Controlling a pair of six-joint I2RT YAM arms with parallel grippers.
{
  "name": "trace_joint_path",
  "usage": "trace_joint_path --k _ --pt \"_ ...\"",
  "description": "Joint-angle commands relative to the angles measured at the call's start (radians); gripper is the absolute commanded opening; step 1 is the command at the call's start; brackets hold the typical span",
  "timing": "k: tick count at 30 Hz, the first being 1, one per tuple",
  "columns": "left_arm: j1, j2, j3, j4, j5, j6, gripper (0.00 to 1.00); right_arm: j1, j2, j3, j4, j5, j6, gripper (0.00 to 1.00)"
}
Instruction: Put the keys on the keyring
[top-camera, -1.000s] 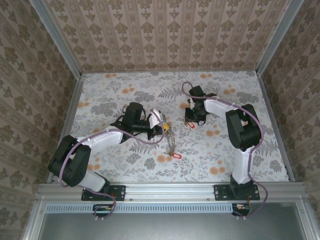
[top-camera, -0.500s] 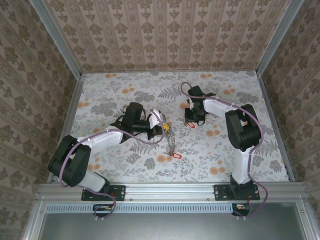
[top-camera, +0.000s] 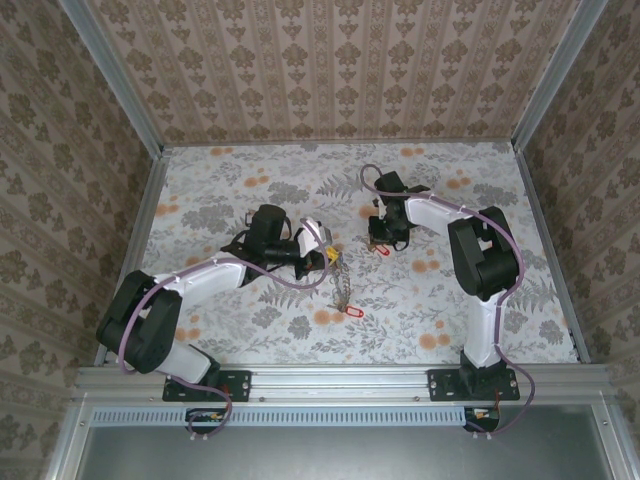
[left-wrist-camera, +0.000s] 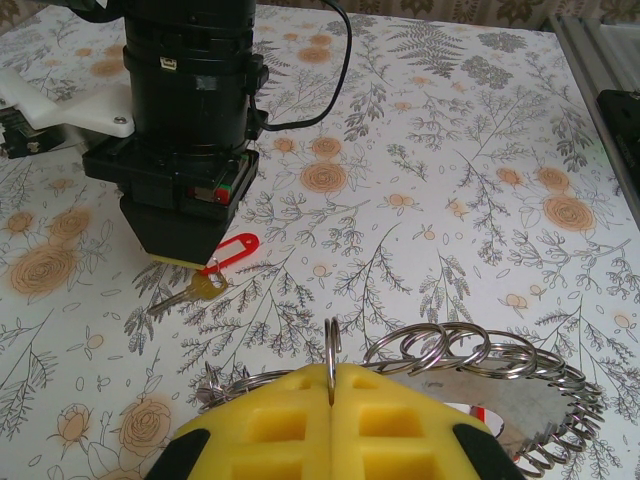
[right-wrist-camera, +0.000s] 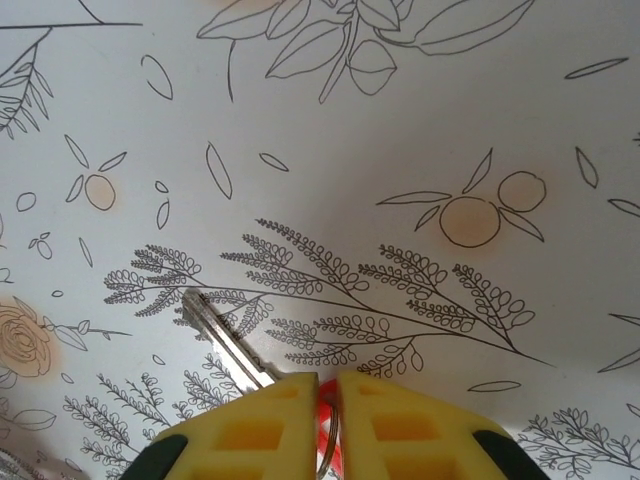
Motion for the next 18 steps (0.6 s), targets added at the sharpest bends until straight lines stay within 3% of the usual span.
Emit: trace_joint_path --k 1,6,10,18 --pt "-0.006 -0.006 0.03 0.001 0.024 -0.003 0.0 0.008 -0.002 0.013 -0.035 0.018 -0.007 0.08" --pt "-0.006 -0.006 0.027 0.011 0.025 -0.008 0.0 0.007 -0.081 -0.027 -0.017 0.021 -0.037 0.04" --pt "-0.006 -0.011 0.021 0.031 0.029 -0.025 0.0 0.008 -0.241 -0.136 0.09 0.001 -0.116 0.03" --pt "-0.006 -0.021 0.013 0.067 0.042 -0.046 0.0 0.007 -0.623 -0.506 0.503 -0.304 -0.475 0.0"
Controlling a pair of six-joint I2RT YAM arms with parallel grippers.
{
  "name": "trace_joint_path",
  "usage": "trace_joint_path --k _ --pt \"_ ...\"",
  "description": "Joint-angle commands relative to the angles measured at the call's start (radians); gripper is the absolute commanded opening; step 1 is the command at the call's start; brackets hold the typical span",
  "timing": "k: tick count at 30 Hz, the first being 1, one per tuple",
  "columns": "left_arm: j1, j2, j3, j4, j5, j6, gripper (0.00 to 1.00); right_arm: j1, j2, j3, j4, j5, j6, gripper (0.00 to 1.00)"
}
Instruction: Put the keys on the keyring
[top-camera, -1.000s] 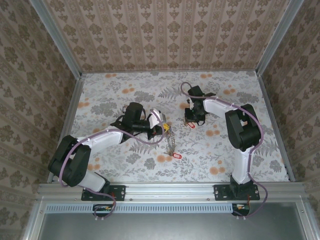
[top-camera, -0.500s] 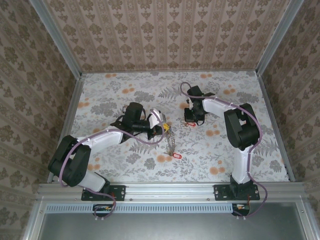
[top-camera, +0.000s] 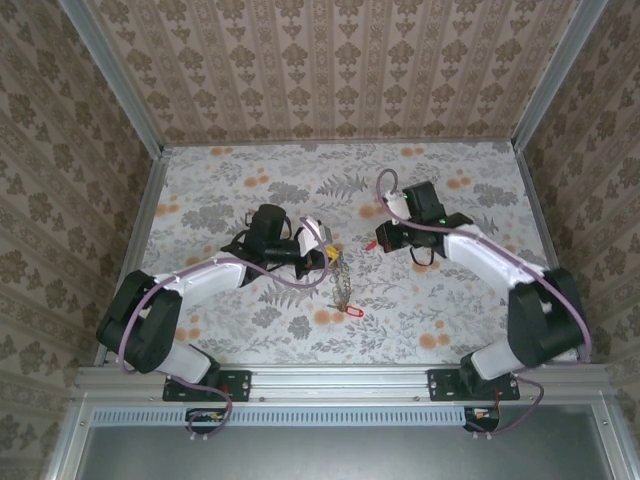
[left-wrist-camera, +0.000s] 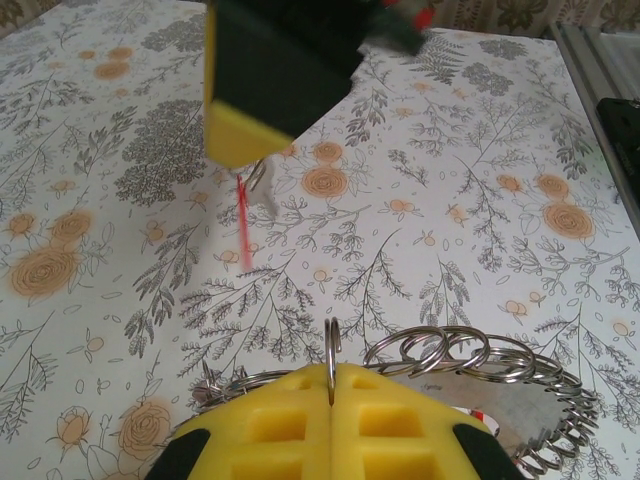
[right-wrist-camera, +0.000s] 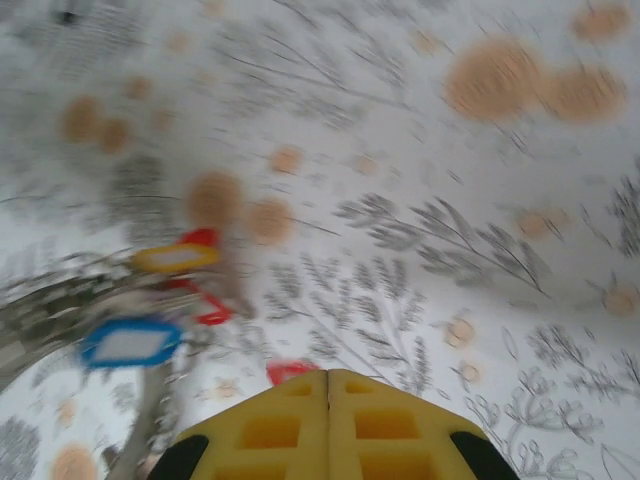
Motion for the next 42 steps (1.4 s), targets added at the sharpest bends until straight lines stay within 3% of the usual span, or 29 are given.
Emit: trace_joint_path --k 1,6,21,37,42 --pt "-0.006 -0.022 0.013 0.055 0.046 -0.026 0.0 0.005 -0.104 -0.12 0.238 -0.188 -0.217 0.0" --pt "-0.006 -0.026 0.015 0.063 0.073 -0.032 0.0 0.008 -0.181 -0.199 0.343 -0.388 -0.363 0.0" --pt "-0.008 -0.018 0.013 0.109 0.091 -0.086 0.0 0.086 -0.111 -0.149 0.389 -0.571 -0.458 0.0" --pt "-0.012 -0.02 0.02 0.092 0.107 -0.081 0.0 0.124 -0.06 -0.13 0.459 -0.457 -0.452 0.0" --pt "-0.013 -0.023 0.02 0.094 0.112 -0.081 0.0 0.143 -0.06 -0.138 0.452 -0.326 -0.476 0.0"
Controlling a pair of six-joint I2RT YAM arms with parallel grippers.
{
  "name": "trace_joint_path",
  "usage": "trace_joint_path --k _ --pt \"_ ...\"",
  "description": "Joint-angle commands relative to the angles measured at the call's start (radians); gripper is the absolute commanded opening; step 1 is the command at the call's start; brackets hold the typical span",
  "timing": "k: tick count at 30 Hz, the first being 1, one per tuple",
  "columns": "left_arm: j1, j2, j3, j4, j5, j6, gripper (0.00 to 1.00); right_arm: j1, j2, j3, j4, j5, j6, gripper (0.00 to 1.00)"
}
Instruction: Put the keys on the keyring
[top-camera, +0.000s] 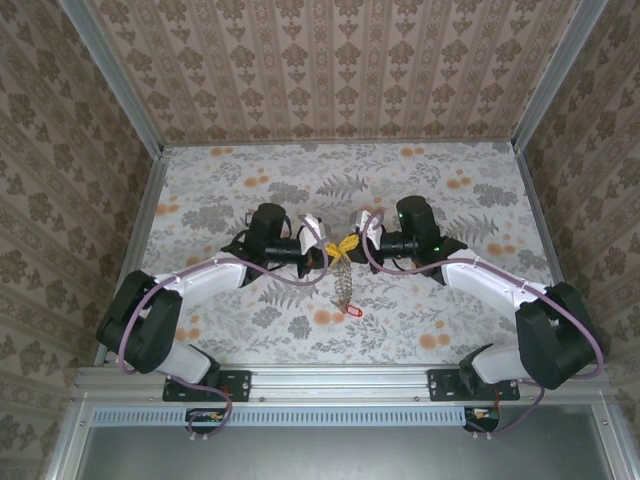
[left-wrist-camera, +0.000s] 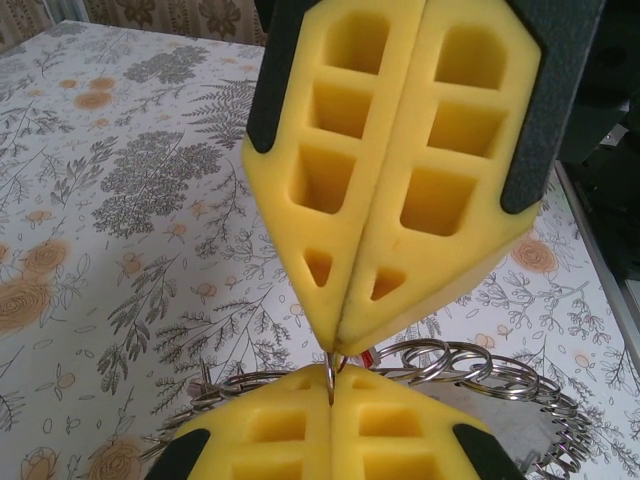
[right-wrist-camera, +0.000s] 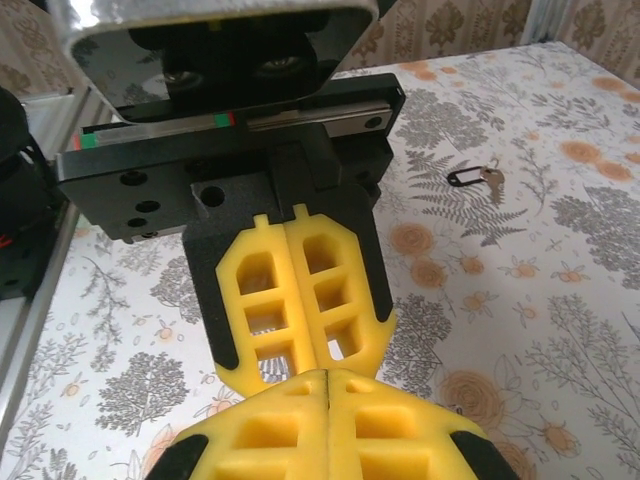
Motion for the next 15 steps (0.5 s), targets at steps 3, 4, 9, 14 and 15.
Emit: trace_joint_path --k 3,4,9,14,15 --pt "-0.006 -0.028 0.016 0.041 0.052 -0.006 0.0 0.015 0.002 0.008 0.016 0.184 -0.049 0.0" --pt "-0.006 -0.03 0.013 0.042 0.053 -0.005 0.0 0.015 -0.003 0.003 0.017 0.202 -0.052 0.0" --pt "-0.006 -0.031 0.004 0.049 0.054 -0.002 0.0 0.016 -0.019 -0.01 0.01 0.253 -0.037 0.0" --pt "-0.006 -0.03 0.0 0.048 0.048 0.003 0.0 0.01 -0.019 -0.01 0.013 0.278 0.008 0.0" --pt "-0.006 -0.031 0.0 0.049 0.047 0.005 0.0 0.009 -0.016 -0.006 0.01 0.276 0.024 0.0"
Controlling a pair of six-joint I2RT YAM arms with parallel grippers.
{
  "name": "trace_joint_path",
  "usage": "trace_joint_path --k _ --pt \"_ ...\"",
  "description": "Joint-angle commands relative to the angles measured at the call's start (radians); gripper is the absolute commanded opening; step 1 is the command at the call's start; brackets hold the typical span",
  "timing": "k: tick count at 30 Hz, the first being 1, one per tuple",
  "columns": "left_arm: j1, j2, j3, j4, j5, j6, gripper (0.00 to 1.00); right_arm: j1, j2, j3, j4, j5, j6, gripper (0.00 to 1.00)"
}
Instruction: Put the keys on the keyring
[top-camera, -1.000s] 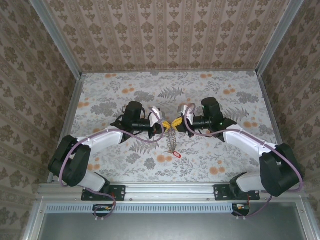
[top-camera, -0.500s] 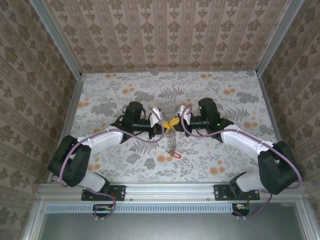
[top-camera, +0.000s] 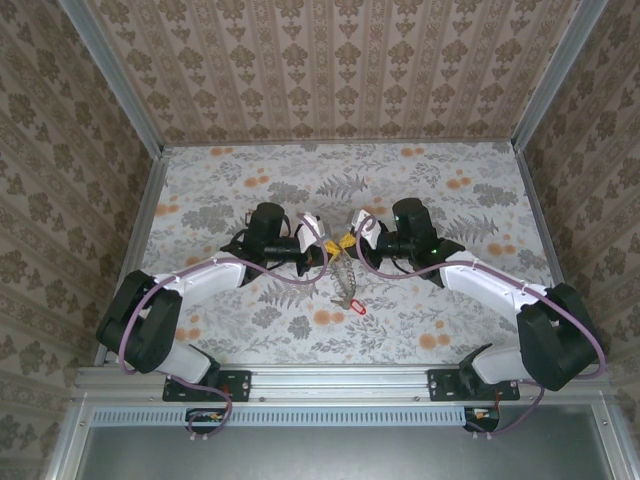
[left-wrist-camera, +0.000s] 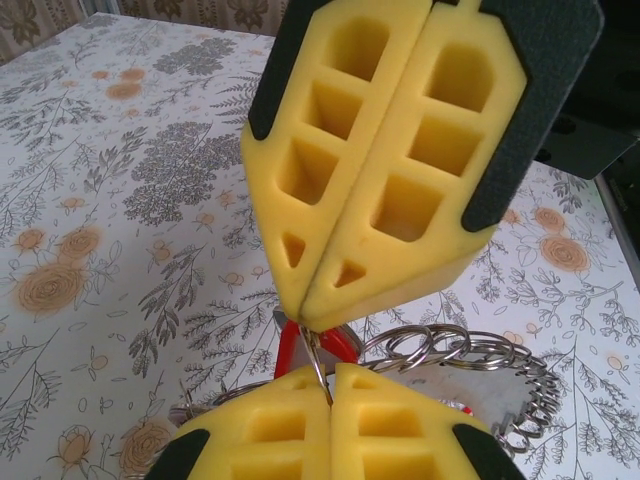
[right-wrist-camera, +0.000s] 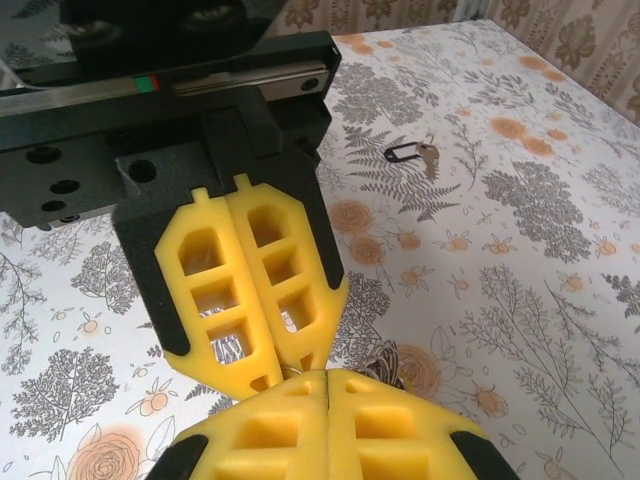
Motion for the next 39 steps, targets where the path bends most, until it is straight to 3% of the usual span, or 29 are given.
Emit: trace_joint_path --k 1,12,20,29,33,39 --pt "-0.014 -0.03 -0.001 0.041 0.093 0.009 0.0 -0.016 -0.006 0.001 0.006 0.095 0.048 0.0" --pt "-0.019 -0.02 0.0 0.041 0.101 0.03 0.0 -0.038 0.063 0.071 -0.113 0.109 0.119 0.0" --pt "-0.019 -0.019 0.004 0.041 0.095 0.034 0.0 -0.05 0.051 0.058 -0.11 0.111 0.118 0.17" --pt "-0.019 -0.018 0.008 0.035 0.095 0.039 0.0 -0.067 -0.034 0.01 -0.125 0.094 0.089 0.23" --pt "-0.02 -0.02 0.01 0.025 0.099 0.05 0.0 -0.068 -0.093 -0.02 -0.117 0.007 0.052 0.26" --pt "-0.02 -0.029 0.021 0.001 0.127 0.08 0.0 -0.068 -0.083 0.021 -0.207 -0.248 -0.044 0.32"
